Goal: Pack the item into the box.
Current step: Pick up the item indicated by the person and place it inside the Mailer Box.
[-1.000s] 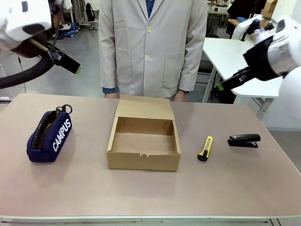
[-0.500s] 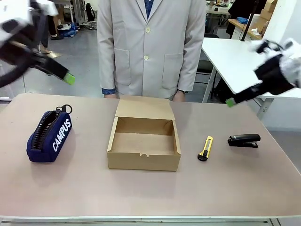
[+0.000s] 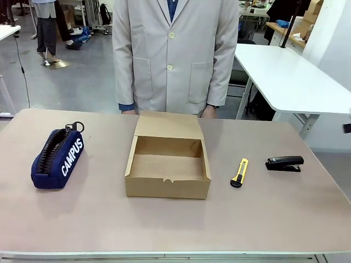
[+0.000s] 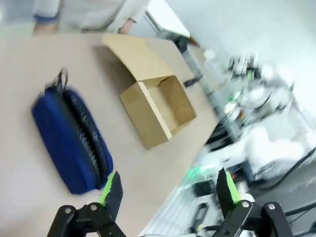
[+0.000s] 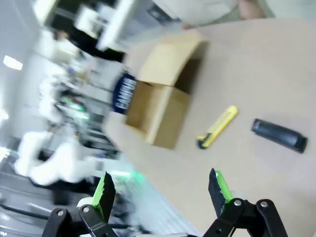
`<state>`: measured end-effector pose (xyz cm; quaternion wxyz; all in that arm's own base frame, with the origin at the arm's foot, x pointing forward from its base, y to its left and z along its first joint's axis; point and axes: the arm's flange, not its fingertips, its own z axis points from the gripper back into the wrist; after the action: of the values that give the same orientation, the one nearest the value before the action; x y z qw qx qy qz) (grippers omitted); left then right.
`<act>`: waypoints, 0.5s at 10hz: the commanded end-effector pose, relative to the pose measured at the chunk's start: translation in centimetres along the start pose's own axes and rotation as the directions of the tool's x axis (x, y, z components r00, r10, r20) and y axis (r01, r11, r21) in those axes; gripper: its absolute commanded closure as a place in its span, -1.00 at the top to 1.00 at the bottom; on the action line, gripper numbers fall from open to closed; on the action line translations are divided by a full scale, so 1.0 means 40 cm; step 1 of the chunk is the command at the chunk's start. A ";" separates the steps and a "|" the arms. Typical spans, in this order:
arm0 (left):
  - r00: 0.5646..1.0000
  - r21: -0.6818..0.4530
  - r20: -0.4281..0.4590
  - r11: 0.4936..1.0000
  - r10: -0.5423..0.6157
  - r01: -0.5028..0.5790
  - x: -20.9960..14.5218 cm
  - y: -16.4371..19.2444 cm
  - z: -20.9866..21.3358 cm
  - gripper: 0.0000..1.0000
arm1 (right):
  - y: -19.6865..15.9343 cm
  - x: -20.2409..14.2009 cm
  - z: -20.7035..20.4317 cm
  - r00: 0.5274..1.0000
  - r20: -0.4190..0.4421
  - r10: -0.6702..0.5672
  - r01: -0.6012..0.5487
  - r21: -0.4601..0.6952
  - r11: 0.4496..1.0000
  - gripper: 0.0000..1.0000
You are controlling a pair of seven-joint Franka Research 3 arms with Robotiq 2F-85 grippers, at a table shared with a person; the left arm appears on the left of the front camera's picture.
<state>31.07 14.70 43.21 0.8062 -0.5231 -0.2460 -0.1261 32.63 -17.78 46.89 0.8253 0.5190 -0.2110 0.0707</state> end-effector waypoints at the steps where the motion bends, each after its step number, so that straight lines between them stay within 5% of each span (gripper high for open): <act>1: 0.953 -0.057 0.117 0.960 0.278 -0.273 -0.003 0.059 -0.037 1.00 | -0.073 0.027 0.018 0.948 0.122 -0.295 0.251 0.288 0.924 1.00; 3: 0.912 -0.052 0.225 0.938 0.344 -0.342 -0.002 0.005 -0.097 1.00 | -0.088 0.012 0.009 0.912 0.177 -0.370 0.347 0.147 0.926 1.00; 4: 0.958 -0.053 0.108 0.964 0.266 -0.261 -0.034 0.096 0.010 1.00 | -0.065 -0.010 0.052 0.971 0.099 -0.215 0.190 0.215 0.958 1.00; 5: 0.958 -0.053 0.108 0.964 0.266 -0.261 -0.034 0.096 0.010 1.00 | -0.065 -0.010 0.052 0.971 0.099 -0.215 0.190 0.215 0.958 1.00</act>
<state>32.84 15.71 39.31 0.7858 -0.5803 -0.2096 0.0429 33.33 -20.97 43.59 0.7531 0.6279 -0.1852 -0.0650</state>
